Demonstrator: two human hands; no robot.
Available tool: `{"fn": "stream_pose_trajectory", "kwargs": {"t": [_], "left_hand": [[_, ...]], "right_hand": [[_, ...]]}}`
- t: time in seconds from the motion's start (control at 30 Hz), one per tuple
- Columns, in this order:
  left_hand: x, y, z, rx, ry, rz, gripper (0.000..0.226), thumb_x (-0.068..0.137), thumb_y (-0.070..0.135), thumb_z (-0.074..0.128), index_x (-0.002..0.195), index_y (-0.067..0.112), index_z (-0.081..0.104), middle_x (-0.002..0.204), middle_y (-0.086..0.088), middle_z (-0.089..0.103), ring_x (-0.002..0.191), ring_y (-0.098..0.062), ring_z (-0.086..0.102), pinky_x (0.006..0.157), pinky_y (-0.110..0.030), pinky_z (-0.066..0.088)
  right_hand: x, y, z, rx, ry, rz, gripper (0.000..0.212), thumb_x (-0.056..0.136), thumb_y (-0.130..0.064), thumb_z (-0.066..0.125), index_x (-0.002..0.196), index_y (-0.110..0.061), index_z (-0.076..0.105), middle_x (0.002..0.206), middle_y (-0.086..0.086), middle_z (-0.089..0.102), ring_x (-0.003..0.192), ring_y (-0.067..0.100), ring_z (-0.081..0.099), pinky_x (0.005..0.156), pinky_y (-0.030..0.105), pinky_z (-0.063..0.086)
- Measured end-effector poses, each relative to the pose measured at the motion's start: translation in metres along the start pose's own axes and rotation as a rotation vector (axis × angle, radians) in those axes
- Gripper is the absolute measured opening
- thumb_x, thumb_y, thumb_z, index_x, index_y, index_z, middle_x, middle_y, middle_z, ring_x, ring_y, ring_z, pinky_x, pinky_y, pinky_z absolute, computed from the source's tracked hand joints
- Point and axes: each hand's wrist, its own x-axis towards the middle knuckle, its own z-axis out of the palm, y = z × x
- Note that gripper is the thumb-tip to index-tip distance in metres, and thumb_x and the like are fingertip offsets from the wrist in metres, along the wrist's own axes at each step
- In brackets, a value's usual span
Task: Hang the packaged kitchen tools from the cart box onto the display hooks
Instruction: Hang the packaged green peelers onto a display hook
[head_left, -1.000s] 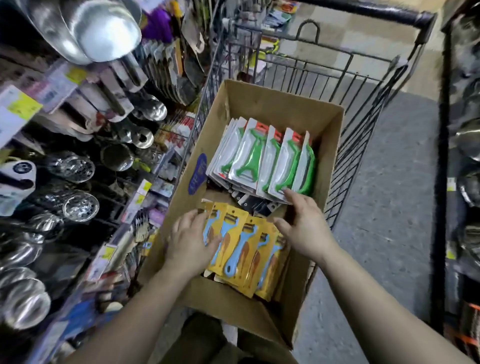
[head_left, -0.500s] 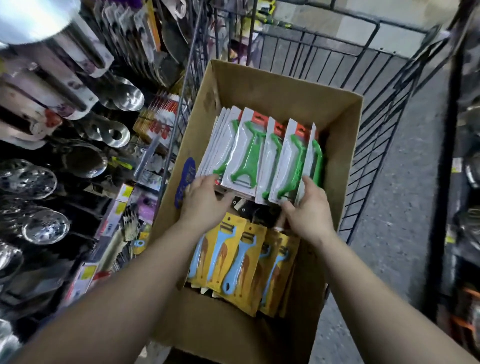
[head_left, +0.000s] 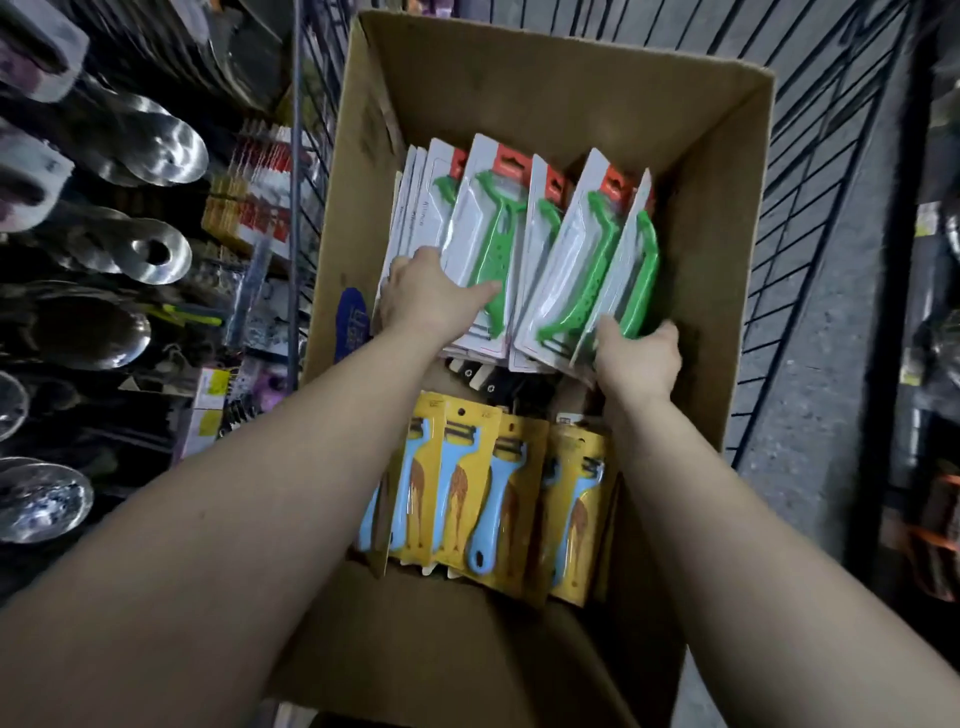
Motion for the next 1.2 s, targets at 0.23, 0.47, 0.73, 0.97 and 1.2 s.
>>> {"fn": "stream_pose_trajectory", "kwargs": {"t": [0.23, 0.47, 0.73, 0.97, 1.2], "left_hand": [[-0.006, -0.013, -0.011, -0.299, 0.008, -0.071, 0.082, 0.085, 0.035, 0.079, 0.146, 0.008, 0.034, 0.145, -0.01, 0.046, 0.126, -0.03, 0.05, 0.087, -0.031, 0.041], [-0.028, -0.036, -0.022, -0.487, 0.012, -0.106, 0.086, 0.069, 0.04, 0.087, 0.138, 0.016, 0.043, 0.132, -0.004, 0.058, 0.117, -0.027, 0.06, 0.099, -0.046, 0.053], [-0.073, -0.064, -0.026, -0.698, -0.107, -0.077, 0.063, 0.076, 0.032, 0.085, 0.13, 0.012, 0.059, 0.121, -0.005, 0.072, 0.106, -0.024, 0.07, 0.097, -0.048, 0.055], [-0.098, -0.056, -0.026, -0.748, -0.243, 0.025, 0.064, 0.078, 0.034, 0.085, 0.132, 0.015, 0.058, 0.126, -0.001, 0.069, 0.116, -0.021, 0.066, 0.106, -0.048, 0.049], [-0.114, -0.076, -0.044, -0.78, -0.27, 0.093, 0.101, 0.043, 0.064, 0.089, 0.129, 0.02, 0.06, 0.123, -0.002, 0.072, 0.112, -0.025, 0.069, 0.102, -0.05, 0.052]], "right_hand": [[-0.009, -0.008, 0.008, 0.098, -0.066, 0.027, 0.069, 0.074, -0.038, 0.077, 0.133, -0.018, 0.047, 0.134, 0.007, 0.047, 0.098, 0.025, 0.06, 0.084, 0.035, 0.053], [-0.02, -0.009, 0.007, 0.1, -0.11, -0.083, 0.056, 0.077, -0.034, 0.079, 0.12, -0.021, 0.045, 0.134, 0.007, 0.042, 0.077, 0.009, 0.05, 0.066, 0.027, 0.044], [-0.029, -0.008, -0.017, 0.103, -0.253, -0.176, 0.117, 0.075, -0.033, 0.086, 0.158, -0.025, 0.003, 0.161, 0.008, 0.023, 0.143, 0.028, 0.034, 0.104, 0.036, 0.037], [-0.05, 0.008, -0.028, 0.074, -0.361, -0.261, 0.144, 0.036, -0.067, 0.092, 0.153, -0.022, 0.022, 0.155, 0.004, 0.038, 0.139, 0.027, 0.043, 0.11, 0.047, 0.043], [-0.084, 0.01, -0.059, 0.086, -0.379, -0.472, 0.101, 0.077, -0.032, 0.084, 0.154, -0.023, 0.02, 0.142, -0.024, 0.037, 0.127, -0.013, 0.039, 0.104, 0.008, 0.032]]}}
